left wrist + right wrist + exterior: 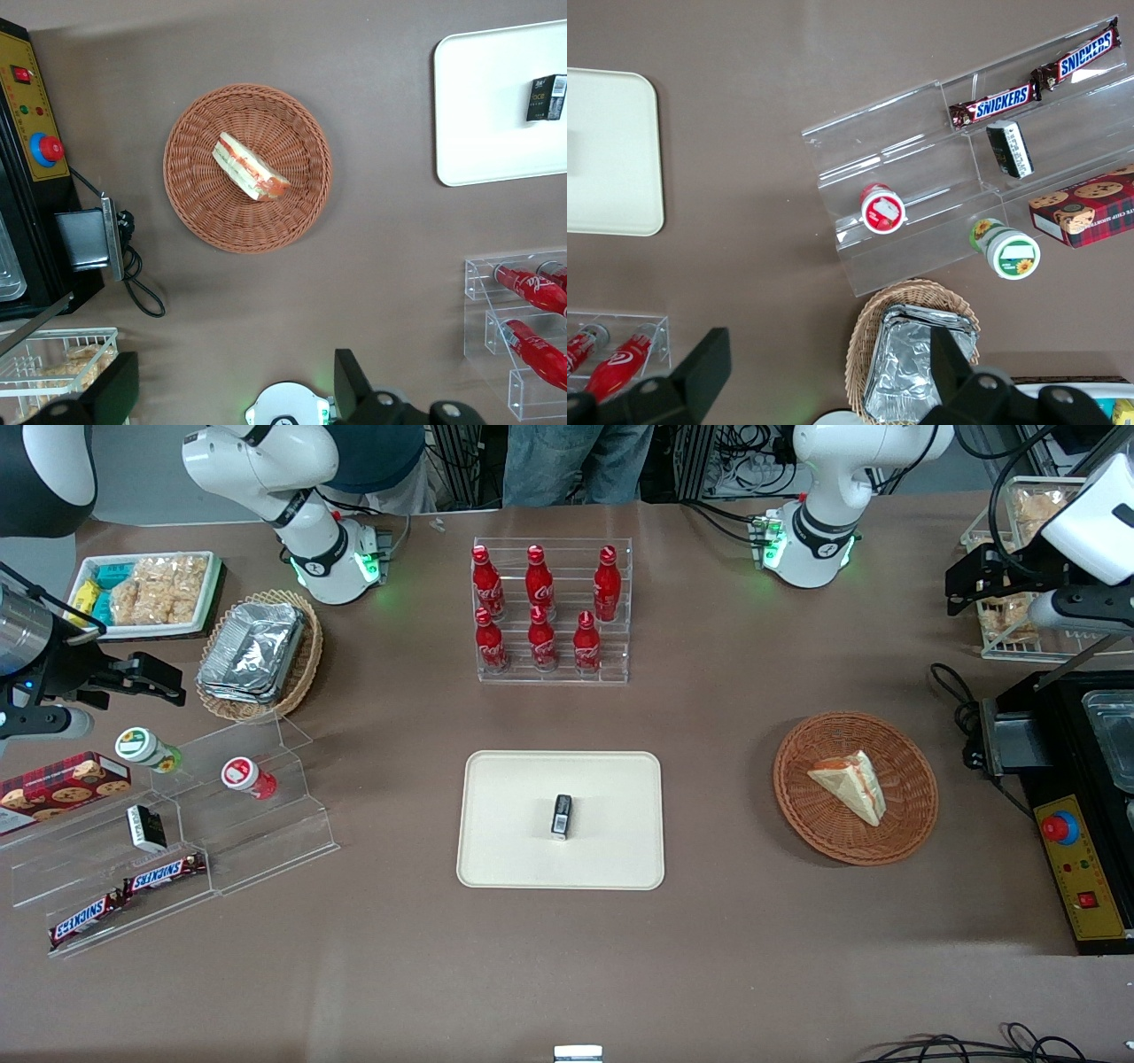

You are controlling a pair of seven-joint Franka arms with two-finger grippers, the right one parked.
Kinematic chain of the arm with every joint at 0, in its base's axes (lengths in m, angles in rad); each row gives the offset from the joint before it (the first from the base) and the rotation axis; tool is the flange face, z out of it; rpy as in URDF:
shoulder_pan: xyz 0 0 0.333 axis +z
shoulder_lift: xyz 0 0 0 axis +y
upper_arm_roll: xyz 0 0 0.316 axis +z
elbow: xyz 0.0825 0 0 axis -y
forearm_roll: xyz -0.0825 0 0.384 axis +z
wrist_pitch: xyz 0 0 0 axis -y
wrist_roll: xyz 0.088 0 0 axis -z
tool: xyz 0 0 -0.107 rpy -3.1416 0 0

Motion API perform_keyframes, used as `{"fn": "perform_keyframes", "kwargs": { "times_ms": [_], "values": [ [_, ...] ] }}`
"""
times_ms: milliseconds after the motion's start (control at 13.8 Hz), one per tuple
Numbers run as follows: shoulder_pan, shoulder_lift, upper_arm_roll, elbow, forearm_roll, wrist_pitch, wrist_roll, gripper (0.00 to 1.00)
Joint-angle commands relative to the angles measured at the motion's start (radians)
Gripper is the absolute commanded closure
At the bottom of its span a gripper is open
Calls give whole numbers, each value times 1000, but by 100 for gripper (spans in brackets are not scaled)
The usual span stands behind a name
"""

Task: Place sandwich from basket to tray
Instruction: 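Move the left gripper over the wicker basket and lower toward the sandwich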

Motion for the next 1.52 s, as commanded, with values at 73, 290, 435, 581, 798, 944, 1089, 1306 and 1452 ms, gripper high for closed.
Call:
{"fn": "perform_keyframes", "kwargs": {
  "times_ms": [73,290,435,581,798,944,1089,1306,1452],
  "values": [
    [-10,-21,23,-17,-15,10,6,1],
    [10,-16,21,-20,-16,10,-60,0],
    [10,-6,21,-23,-18,24,-225,0],
    [10,5,23,-43,-20,29,-317,0],
    [10,5,23,-130,-16,90,-412,1],
    [11,-3,26,-228,-10,171,-469,1],
    [11,-12,28,-313,-10,252,-523,1],
    [13,-9,29,-417,-10,358,-591,1],
    [28,-6,29,-495,-12,465,-614,1]
  ]
}}
